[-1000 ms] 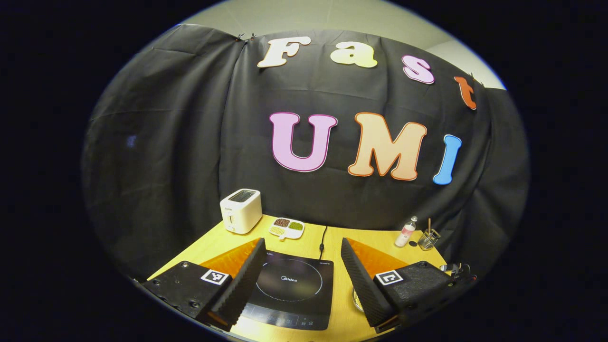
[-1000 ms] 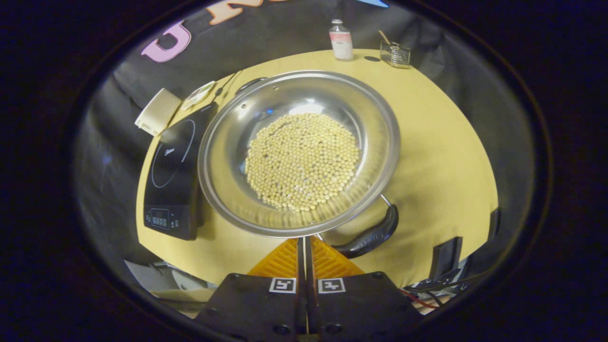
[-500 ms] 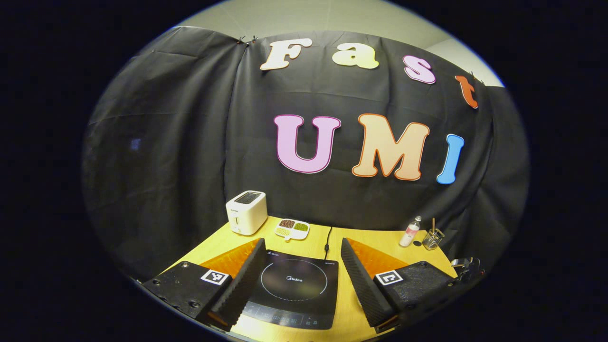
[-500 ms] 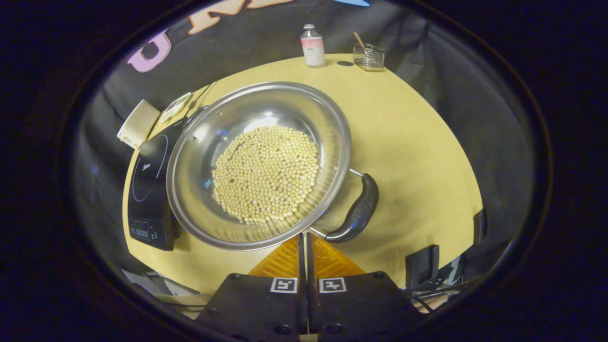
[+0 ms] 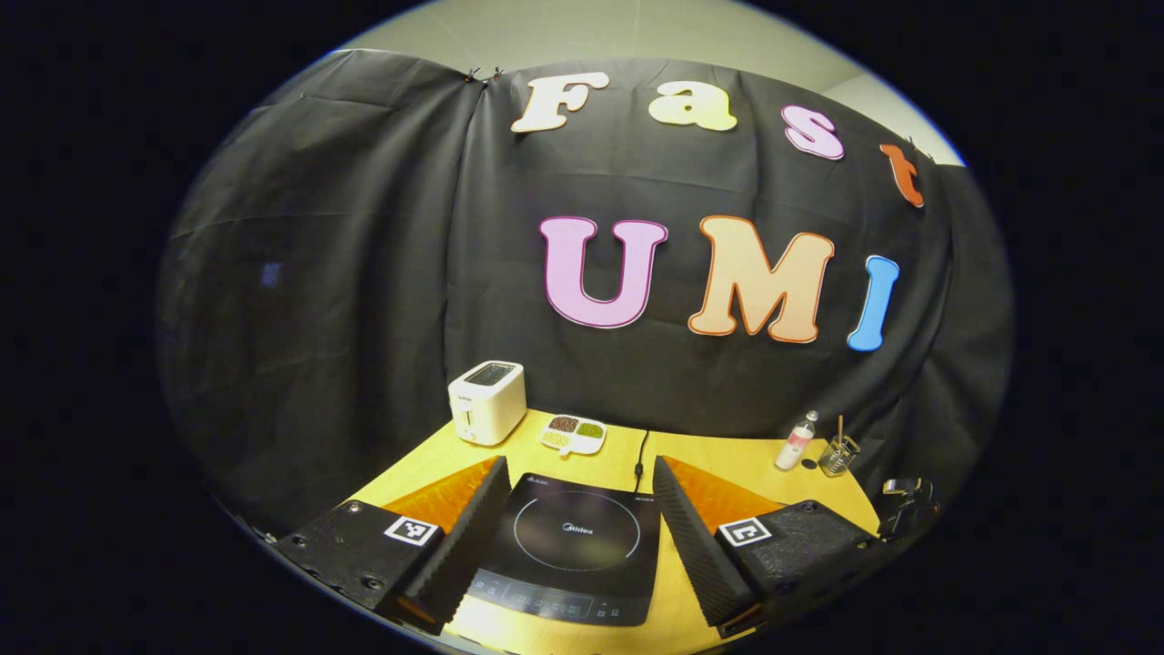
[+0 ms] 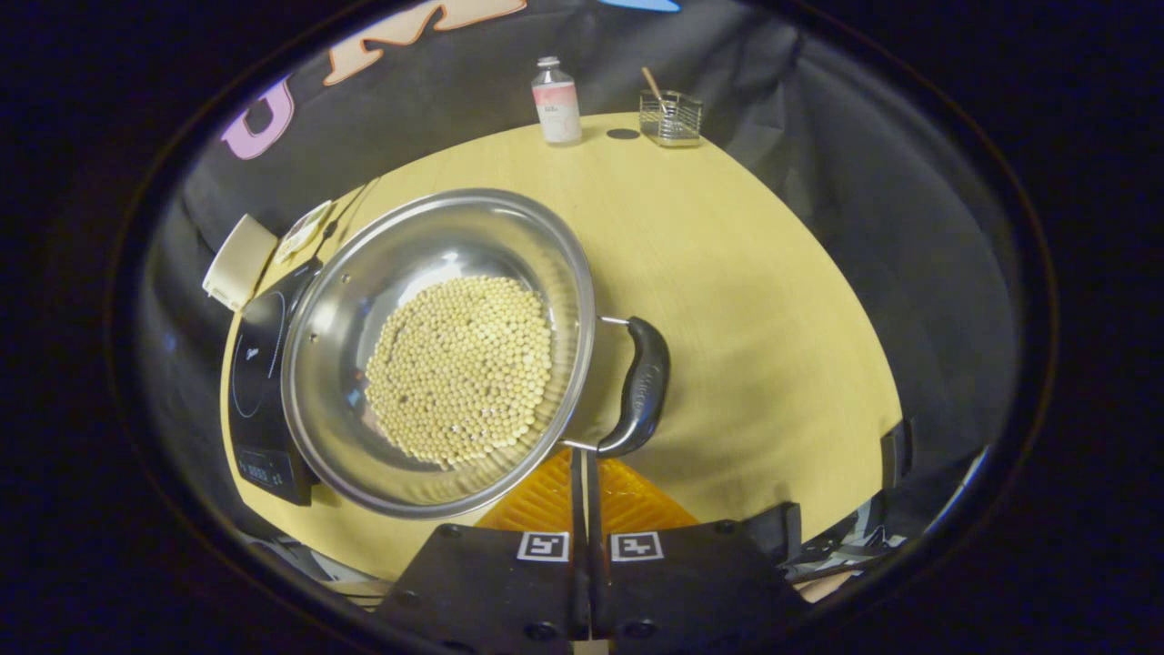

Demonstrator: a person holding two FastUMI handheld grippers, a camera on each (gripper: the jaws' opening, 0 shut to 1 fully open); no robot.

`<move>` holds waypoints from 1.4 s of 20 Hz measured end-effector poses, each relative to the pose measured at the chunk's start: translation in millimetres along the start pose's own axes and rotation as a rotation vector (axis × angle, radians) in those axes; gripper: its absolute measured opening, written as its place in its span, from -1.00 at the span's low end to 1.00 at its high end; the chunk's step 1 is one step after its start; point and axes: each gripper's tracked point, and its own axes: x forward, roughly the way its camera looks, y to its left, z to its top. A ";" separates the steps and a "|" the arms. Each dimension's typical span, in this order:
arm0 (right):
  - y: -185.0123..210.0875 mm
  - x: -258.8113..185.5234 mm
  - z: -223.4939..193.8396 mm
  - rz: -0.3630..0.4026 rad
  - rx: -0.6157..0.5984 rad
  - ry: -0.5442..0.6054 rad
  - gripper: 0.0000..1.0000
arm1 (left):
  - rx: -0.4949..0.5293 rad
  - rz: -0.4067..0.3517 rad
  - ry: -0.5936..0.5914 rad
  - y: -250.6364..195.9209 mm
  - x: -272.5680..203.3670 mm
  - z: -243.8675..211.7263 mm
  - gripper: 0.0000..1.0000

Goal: First push the handle of the pot to place it horizontally, then grasp the pot with both hands and set it on the induction cooktop.

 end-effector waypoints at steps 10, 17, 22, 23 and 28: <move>-20.5 15.1 38.7 -0.016 -0.020 -0.027 -1.00 | 0.008 0.016 0.020 -4.2 -2.5 -5.7 0.93; -22.3 24.5 62.3 -0.014 -0.042 -0.039 -1.00 | 0.006 0.032 0.046 -7.8 -1.2 -14.6 0.93; -24.1 30.2 68.5 -0.019 -0.060 -0.041 -1.00 | 0.001 0.030 0.071 -14.5 1.5 -24.1 0.94; -24.0 31.3 69.6 -0.016 -0.060 -0.041 -1.00 | 0.000 0.028 0.075 -16.5 2.9 -26.0 0.94; -26.3 26.3 69.0 0.021 -0.034 -0.022 -0.89 | -0.022 0.000 0.119 -32.6 11.5 -44.7 0.94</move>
